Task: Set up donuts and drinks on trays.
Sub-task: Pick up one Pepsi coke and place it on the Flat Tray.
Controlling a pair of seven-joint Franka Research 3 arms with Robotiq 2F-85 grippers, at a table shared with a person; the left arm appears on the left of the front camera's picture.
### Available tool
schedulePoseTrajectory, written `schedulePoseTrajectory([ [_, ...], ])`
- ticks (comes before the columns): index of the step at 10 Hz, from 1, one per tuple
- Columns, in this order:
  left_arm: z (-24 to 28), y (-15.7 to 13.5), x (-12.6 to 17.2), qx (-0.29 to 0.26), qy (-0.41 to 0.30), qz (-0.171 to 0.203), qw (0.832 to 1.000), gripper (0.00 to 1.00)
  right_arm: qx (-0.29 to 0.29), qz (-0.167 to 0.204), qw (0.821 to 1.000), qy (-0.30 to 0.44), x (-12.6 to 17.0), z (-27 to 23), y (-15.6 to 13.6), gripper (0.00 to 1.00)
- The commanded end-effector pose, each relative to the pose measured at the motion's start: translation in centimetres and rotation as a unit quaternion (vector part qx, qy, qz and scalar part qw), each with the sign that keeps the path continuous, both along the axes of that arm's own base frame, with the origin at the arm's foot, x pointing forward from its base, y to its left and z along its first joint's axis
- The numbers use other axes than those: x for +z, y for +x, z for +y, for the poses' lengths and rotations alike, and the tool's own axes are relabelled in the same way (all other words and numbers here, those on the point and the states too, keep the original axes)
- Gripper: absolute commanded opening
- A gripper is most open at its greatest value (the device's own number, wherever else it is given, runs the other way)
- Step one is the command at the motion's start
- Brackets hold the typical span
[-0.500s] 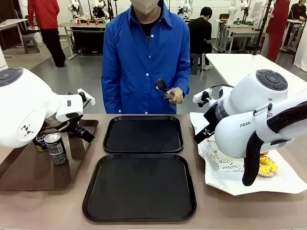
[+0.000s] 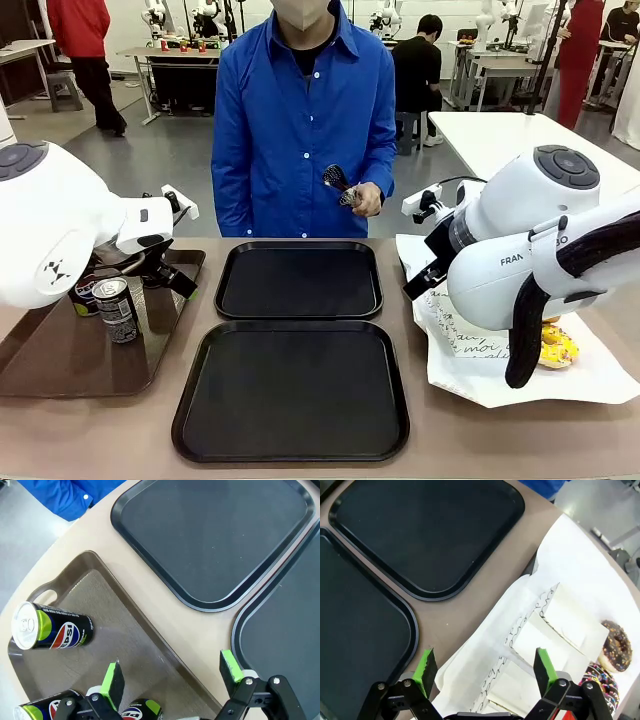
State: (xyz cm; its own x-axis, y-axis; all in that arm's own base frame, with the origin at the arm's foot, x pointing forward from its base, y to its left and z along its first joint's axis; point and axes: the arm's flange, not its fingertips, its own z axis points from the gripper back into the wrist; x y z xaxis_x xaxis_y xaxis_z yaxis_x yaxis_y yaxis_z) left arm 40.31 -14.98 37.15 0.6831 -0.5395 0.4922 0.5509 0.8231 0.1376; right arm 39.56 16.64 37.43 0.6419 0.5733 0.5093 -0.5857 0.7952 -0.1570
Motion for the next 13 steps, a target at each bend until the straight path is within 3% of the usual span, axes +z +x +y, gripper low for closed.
schedulePoseTrajectory([
  [1,0.0,0.0,0.0,0.0,0.0,0.0,1.0,1.0,0.0,0.0,1.0,0.0,0.0,0.0,0.0,1.0],
  [10,0.0,0.0,0.0,0.0,0.0,0.0,1.0,1.0,0.0,0.0,1.0,0.0,0.0,0.0,0.0,1.0],
  [12,1.0,-3.5,4.4,0.015,0.021,-0.049,0.998,1.0,0.028,-0.034,0.999,-0.02,3.5,0.8,-3.7,1.0],
  [13,2.5,-6.2,6.6,-0.006,0.031,-0.053,0.998,1.0,0.033,-0.034,0.998,-0.027,5.5,0.2,-6.7,1.0],
])
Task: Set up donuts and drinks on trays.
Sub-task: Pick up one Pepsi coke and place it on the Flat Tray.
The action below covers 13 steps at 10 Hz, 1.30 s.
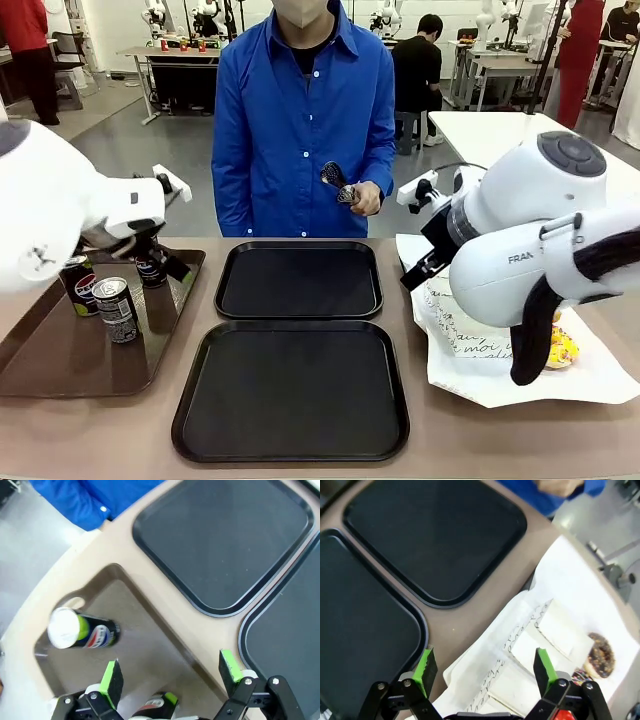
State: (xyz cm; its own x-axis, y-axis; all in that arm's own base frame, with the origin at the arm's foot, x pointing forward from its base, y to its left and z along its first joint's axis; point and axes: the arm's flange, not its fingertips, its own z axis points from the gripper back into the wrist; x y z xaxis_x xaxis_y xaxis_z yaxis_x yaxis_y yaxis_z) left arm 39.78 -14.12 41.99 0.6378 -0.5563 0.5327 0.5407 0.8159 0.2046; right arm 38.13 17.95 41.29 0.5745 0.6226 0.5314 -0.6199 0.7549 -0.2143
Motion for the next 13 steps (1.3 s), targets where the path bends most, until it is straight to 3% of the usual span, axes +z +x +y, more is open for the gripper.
schedulePoseTrajectory([
  [1,3.2,-8.5,2.6,-0.014,0.012,-0.003,1.0,1.0,0.008,0.017,0.999,-0.033,2.2,-2.4,-8.2,1.0],
  [3,5.8,-13.1,2.6,-0.053,-0.003,0.048,0.997,1.0,-0.001,0.074,0.993,-0.092,1.2,-5.9,-14.2,1.0],
  [5,7.3,-16.6,2.2,-0.088,-0.016,0.094,0.992,1.0,0.003,0.105,0.991,-0.088,0.1,-8.9,-19.4,1.0],
  [6,7.5,-17.2,1.7,-0.086,-0.011,0.103,0.991,1.0,0.008,0.109,0.991,-0.078,-0.5,-9.7,-19.7,1.0],
  [7,7.3,-16.4,0.1,-0.048,0.137,-0.013,0.989,1.0,-0.008,0.036,0.989,-0.142,-0.7,-10.1,-18.2,1.0],
  [8,4.1,-8.7,9.6,-0.081,-0.011,0.097,0.992,1.0,-0.009,0.113,0.989,-0.098,9.0,-3.8,-10.1,1.0],
  [10,4.1,-8.7,9.6,-0.081,-0.011,0.097,0.992,1.0,-0.013,0.091,0.99,-0.111,10.5,-4.7,-11.1,1.0],
  [11,4.7,-9.0,10.3,-0.076,0.026,0.08,0.994,1.0,-0.045,0.183,0.979,0.082,11.0,-8.6,-9.6,1.0],
  [12,7.8,-8.6,11.0,-0.052,-0.15,0.107,0.982,1.0,-0.07,0.266,0.926,0.259,10.8,-13.2,-8.1,1.0],
  [13,10.7,-8.2,10.4,-0.034,-0.262,0.15,0.953,1.0,-0.098,0.279,0.893,0.339,9.9,-18.1,-6.5,1.0],
])
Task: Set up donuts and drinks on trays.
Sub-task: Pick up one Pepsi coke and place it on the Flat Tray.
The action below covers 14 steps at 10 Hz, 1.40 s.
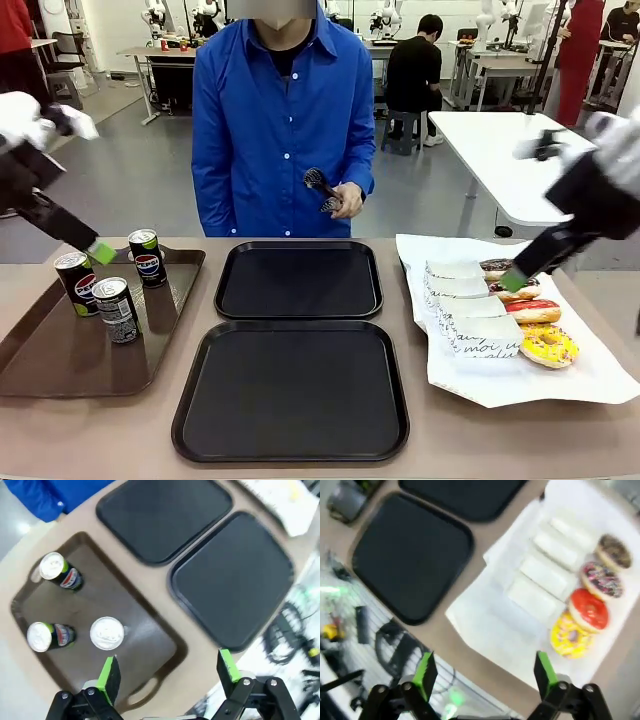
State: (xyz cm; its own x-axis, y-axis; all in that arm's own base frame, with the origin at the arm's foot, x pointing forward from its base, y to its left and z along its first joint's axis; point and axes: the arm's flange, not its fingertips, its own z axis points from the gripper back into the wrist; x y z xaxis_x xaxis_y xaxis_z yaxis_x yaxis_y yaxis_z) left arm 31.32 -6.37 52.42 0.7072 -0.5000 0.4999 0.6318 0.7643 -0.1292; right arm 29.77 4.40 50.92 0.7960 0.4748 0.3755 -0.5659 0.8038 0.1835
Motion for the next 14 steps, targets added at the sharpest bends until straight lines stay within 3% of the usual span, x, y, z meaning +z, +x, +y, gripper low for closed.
schedulePoseTrajectory([
  [1,5.3,1.1,-1.1,0.048,-0.221,0.085,0.97,1.0,-0.14,0.126,0.935,0.301,-1.3,-8.4,3.3,1.0],
  [4,12.2,3.0,-5.5,0.105,-0.404,0.171,0.893,1.0,-0.198,0.178,0.876,0.403,-5.8,-16.2,5.3,1.0],
  [6,16.3,2.4,-6.5,0.137,-0.459,0.172,0.861,1.0,-0.212,0.175,0.852,0.446,-6.1,-20.0,4.4,1.0],
  [8,19.6,1.5,-6.9,0.177,-0.46,0.169,0.854,1.0,-0.22,0.165,0.841,0.467,-5.6,-23.6,2.1,1.0],
  [11,23.0,0.4,-7.6,0.221,-0.456,0.172,0.845,1.0,-0.217,0.189,0.863,0.415,-5.4,-27.2,-1.6,1.0],
  [14,24.9,-1.1,-7.4,0.246,-0.459,0.159,0.839,1.0,-0.25,0.179,0.855,0.417,-5.2,-29.2,-3.4,1.0],
])
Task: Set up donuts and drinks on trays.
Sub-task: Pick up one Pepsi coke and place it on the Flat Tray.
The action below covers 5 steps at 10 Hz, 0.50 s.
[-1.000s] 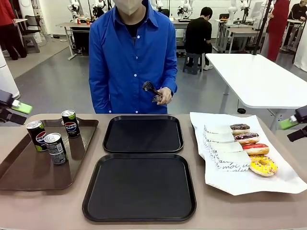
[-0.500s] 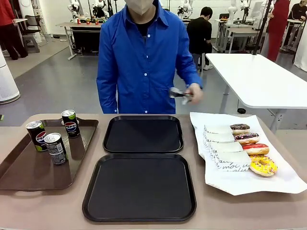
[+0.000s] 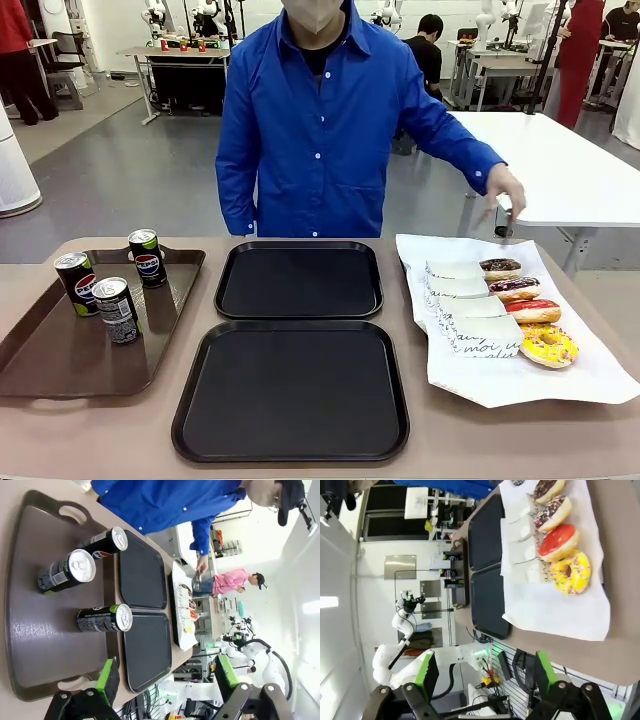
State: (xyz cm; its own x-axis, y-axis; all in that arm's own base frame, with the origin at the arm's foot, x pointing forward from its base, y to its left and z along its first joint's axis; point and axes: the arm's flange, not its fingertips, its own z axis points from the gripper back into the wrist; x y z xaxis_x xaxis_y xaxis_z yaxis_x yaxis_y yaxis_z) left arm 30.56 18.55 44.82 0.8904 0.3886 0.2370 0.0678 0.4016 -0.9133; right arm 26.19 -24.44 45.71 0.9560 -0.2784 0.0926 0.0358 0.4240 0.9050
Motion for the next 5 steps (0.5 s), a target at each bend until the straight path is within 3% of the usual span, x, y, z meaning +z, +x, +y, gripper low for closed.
schedulePoseTrajectory([
  [1,0.8,-0.3,0.2,-0.001,0.024,-0.009,1.0,1.0,-0.01,-0.006,1.0,-0.002,-0.1,-0.6,0.2,1.0],
  [2,0.5,-0.6,1.0,-0.008,0.056,-0.015,0.998,1.0,-0.057,-0.008,0.998,-0.01,-0.2,-0.5,0.9,1.0],
  [3,0.5,-0.3,0.1,0.006,0.005,-0.001,1.0,1.0,-0.006,0.0,1.0,0.0,0.0,-0.3,-0.3,1.0],
  [5,0.5,-0.3,0.1,0.006,0.005,-0.001,1.0,1.0,-0.006,0.0,1.0,0.0,0.0,-0.3,-0.3,1.0],
])
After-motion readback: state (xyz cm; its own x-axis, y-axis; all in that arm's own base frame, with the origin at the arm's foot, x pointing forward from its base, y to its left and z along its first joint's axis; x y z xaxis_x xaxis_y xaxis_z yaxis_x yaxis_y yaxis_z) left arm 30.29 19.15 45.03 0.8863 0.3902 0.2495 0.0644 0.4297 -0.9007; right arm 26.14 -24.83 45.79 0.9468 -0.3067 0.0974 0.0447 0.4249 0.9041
